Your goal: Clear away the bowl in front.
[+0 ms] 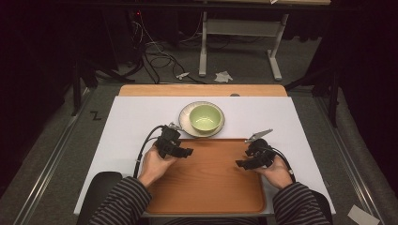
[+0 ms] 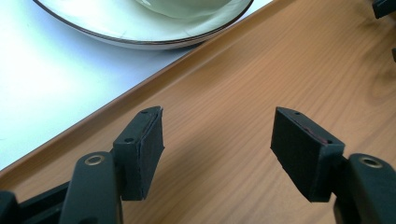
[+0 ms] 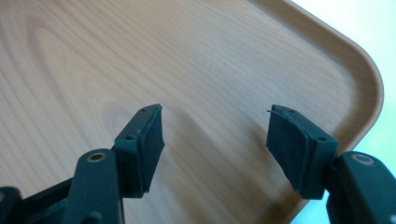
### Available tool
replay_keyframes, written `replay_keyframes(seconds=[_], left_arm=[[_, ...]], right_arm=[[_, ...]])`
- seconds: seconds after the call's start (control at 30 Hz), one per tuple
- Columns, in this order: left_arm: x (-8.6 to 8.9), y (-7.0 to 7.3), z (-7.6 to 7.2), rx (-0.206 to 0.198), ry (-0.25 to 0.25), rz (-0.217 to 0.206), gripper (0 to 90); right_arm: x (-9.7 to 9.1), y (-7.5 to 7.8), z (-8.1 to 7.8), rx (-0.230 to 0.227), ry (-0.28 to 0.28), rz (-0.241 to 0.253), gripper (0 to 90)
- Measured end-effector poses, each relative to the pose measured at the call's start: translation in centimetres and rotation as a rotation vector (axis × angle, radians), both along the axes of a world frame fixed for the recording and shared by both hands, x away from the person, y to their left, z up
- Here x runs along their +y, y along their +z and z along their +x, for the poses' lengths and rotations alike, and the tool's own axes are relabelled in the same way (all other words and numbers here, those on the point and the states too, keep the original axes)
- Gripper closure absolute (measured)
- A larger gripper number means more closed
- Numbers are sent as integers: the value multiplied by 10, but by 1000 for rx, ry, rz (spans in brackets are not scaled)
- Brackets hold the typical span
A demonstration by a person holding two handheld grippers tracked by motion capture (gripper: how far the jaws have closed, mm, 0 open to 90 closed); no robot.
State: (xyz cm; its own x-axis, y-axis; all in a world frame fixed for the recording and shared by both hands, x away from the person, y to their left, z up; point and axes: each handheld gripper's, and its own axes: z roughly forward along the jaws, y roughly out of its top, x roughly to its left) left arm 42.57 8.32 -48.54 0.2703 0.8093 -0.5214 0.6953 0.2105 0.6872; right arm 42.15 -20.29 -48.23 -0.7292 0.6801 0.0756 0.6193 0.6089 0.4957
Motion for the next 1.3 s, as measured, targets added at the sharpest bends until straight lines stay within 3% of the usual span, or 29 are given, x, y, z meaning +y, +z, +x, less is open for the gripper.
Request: replay_keyframes(seconds=[0.33, 1.3], left_arm=[[-4, -4, -1, 23, -20, 16, 335], [-6, -5, -2, 27, -39, 31, 334]], right_arm=[[1, 0, -1, 4, 0, -1, 378], [3, -3, -1, 15, 30, -25, 375]])
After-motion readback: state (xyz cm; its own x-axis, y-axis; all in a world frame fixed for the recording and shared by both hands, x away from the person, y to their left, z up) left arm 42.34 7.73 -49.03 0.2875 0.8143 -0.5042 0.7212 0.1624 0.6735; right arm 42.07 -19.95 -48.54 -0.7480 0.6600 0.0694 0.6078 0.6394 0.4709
